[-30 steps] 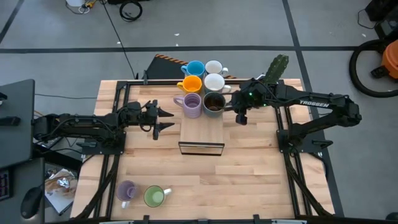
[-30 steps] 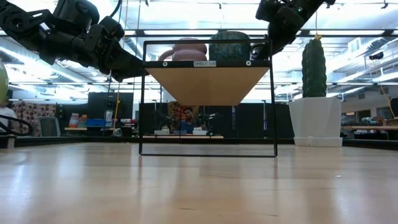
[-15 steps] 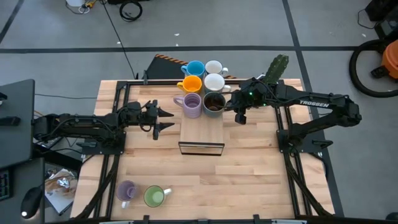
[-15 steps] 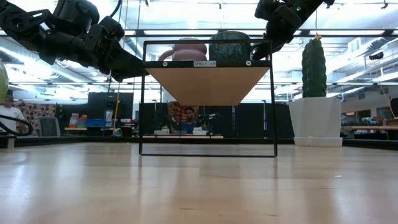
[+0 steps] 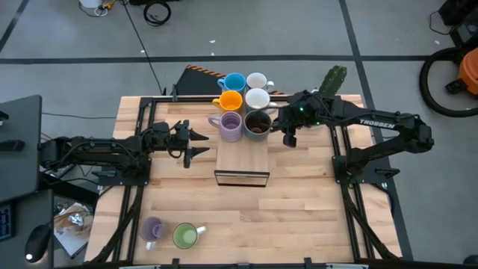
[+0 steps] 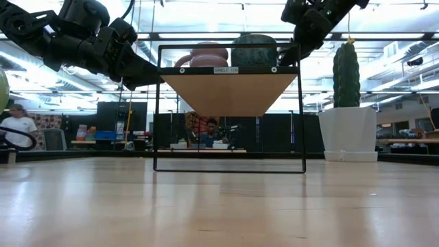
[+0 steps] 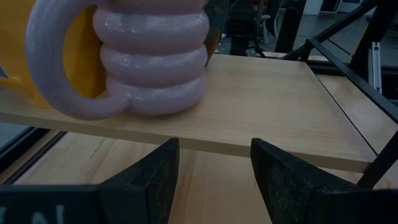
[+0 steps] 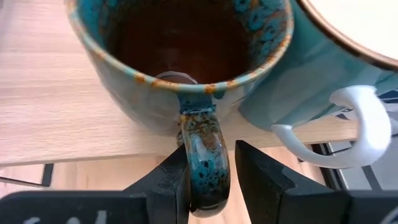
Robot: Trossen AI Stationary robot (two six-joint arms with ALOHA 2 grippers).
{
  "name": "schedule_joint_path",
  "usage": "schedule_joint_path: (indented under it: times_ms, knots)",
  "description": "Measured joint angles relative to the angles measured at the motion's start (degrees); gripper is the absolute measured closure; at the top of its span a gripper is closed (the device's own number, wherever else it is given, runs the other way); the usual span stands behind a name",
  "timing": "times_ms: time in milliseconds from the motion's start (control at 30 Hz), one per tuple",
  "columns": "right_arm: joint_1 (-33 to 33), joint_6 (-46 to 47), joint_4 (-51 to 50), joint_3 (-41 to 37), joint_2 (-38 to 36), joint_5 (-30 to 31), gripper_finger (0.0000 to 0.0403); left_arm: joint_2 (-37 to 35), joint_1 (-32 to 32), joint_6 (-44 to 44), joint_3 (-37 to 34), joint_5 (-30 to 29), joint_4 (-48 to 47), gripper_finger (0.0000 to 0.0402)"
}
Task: Place coffee mugs
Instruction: Put the blue brown mug on the shelf
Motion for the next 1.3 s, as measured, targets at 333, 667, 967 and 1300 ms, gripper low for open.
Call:
schedule_joint_path:
  times_ms: [333, 667, 967, 1300]
  knots:
    - [-1.2, 0.0, 0.7, 0.0, 0.0, -4.5, 0.0279, 0.0, 0.0, 0.0, 0.0, 0.0, 0.0, 0.0196]
    - [-1.6, 0.1, 1.0, 0.0, 0.0, -4.5, 0.0279, 0.0, 0.0, -0.3, 0.0, 0.0, 0.0, 0.0196]
    - [-3.1, -0.4, 3.2, 0.0, 0.0, -5.6, 0.0279, 0.0, 0.0, -0.5, 0.0, 0.0, 0.3, 0.0196]
    - [-1.7, 1.9, 2.8, 0.0, 0.0, -6.0, 0.0279, 0.0, 0.0, -0.4, 0.0, 0.0, 0.3, 0.0196]
